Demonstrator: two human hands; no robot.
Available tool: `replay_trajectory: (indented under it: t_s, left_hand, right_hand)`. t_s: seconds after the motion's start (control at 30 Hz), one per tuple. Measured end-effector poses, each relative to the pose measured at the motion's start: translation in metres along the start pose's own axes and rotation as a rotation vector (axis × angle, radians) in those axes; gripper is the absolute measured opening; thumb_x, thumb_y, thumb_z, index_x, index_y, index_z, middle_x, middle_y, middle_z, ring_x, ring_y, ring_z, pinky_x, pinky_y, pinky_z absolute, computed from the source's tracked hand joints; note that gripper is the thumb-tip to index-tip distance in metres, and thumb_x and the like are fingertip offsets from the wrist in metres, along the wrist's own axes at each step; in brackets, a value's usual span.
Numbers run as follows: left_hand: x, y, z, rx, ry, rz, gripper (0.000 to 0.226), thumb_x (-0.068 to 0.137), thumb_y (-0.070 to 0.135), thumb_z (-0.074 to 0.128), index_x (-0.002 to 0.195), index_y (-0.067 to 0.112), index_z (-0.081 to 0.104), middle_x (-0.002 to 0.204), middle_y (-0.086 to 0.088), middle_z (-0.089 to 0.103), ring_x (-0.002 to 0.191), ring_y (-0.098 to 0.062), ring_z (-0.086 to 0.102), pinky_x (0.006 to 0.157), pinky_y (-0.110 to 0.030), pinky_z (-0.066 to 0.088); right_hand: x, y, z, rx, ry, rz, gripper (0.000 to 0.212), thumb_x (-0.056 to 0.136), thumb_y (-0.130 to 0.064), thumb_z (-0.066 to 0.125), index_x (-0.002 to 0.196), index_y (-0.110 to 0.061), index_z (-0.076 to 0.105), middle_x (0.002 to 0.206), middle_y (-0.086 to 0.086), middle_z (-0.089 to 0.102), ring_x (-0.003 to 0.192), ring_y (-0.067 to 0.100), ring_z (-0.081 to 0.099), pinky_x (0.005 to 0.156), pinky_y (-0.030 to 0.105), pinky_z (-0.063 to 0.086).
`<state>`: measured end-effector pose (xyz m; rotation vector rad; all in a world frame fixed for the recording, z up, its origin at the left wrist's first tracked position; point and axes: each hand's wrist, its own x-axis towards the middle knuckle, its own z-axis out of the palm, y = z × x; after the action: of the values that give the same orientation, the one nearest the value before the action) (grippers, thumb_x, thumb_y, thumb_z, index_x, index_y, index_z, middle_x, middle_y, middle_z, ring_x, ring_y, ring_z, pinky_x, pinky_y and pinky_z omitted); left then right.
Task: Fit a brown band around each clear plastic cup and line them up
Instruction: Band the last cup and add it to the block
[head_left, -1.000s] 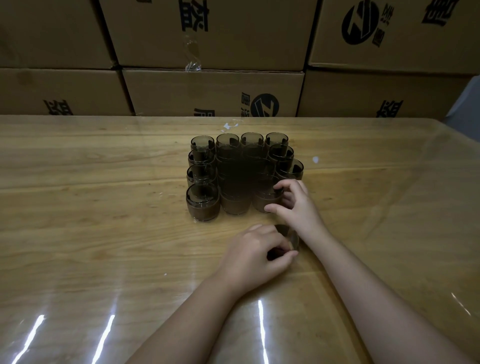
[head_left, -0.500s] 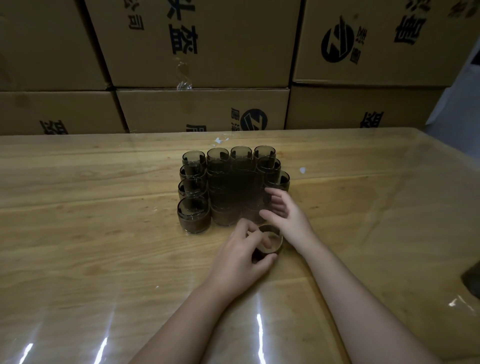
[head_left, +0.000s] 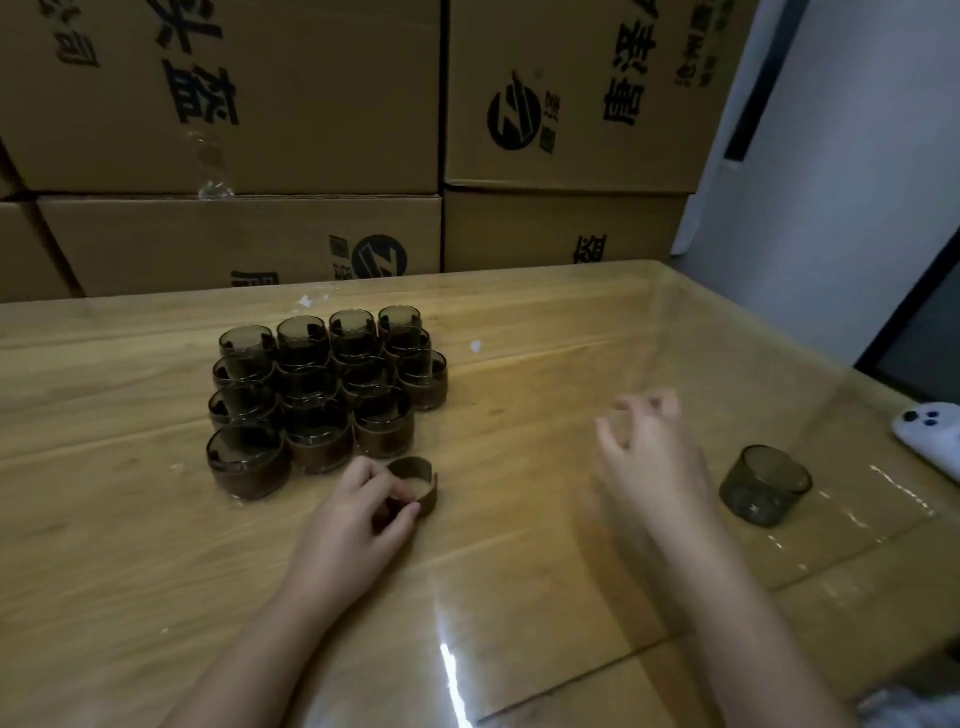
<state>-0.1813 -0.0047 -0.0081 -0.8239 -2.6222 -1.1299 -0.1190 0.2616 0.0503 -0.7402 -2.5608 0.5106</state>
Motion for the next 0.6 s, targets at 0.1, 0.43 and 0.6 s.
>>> replay_trajectory:
  t_s: [0.1,0.43,0.6]
  left_hand:
    - [-0.001,0.002,0.0,0.002,0.001,0.005,0.012,0.086,0.023,0.07,0.092,0.03,0.063,0.097,0.018,0.046,0.079,-0.002,0.054,0.068,-0.029,0.053]
    - [0.0,0.001,0.0,-0.006,0.093,-0.065,0.021,0.089,0.017,0.067,0.11,0.021,0.066,0.1,0.011,0.046,0.08,-0.001,0.052,0.069,-0.011,0.044]
    - [0.0,0.001,-0.004,-0.425,0.186,-0.131,0.045,0.088,0.024,0.068,0.124,0.039,0.047,0.117,0.004,0.055,0.089,-0.007,0.06,0.073,-0.018,0.051]
  right_hand:
    - [0.003,0.036,-0.032,-0.28,0.022,0.286,0.04,0.094,-0.038,0.051,0.121,-0.009,0.058,0.125,0.019,0.046,0.104,0.037,0.057,0.077,0.036,0.044]
    - [0.005,0.022,-0.012,-0.142,-0.261,0.126,0.04,0.099,-0.031,0.046,0.084,-0.004,0.071,0.098,0.019,0.067,0.085,0.033,0.062,0.069,0.032,0.043]
    - [-0.025,-0.072,0.015,1.011,-0.601,-0.128,0.026,0.096,-0.019,0.056,0.079,-0.02,0.076,0.089,0.003,0.071,0.078,0.012,0.07,0.072,0.02,0.054]
